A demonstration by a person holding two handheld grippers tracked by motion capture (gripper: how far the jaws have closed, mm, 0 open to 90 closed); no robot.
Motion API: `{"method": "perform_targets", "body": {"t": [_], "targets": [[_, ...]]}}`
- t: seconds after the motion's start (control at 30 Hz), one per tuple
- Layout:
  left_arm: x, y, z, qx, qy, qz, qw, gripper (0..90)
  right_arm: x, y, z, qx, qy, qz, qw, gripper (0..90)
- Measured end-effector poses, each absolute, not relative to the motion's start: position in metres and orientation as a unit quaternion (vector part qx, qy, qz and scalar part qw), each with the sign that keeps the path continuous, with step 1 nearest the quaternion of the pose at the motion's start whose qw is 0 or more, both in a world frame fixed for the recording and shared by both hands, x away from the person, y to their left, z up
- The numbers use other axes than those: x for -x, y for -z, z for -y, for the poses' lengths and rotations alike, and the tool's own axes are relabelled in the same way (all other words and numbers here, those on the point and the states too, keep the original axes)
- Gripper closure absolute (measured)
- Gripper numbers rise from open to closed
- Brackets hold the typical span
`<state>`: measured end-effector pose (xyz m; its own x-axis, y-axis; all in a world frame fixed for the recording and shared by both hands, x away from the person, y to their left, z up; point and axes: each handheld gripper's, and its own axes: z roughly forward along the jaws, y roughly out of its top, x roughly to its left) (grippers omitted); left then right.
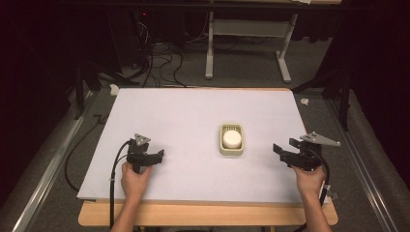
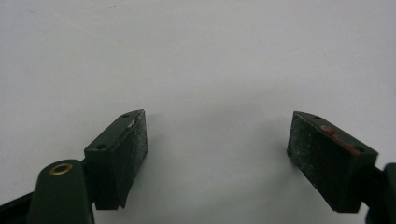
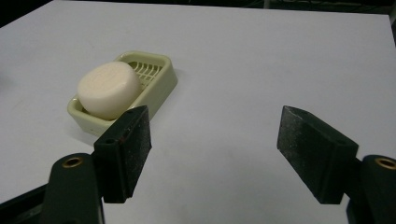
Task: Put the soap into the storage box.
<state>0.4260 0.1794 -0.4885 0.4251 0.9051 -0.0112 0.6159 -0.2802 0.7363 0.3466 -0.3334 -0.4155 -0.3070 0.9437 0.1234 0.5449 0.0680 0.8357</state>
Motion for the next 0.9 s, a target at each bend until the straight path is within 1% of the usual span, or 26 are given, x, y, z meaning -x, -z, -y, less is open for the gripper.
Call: {"method": "perform_targets", "body": {"t": [0.6,0.9], "targets": [[-0.426,0.489,-0.179,-0.771,-0.212,-0.493,0.342,20.6,-0.334,0.425,0.327,-0.532,-0.418,-0.7,0.228,26.6],[-0.426,0.489,-0.179,-0.771,-0.212,-0.493,0.343,20.6,-0.331,0.437,0.323,-0.531,-0.411,-0.708,0.217,26.6]]}}
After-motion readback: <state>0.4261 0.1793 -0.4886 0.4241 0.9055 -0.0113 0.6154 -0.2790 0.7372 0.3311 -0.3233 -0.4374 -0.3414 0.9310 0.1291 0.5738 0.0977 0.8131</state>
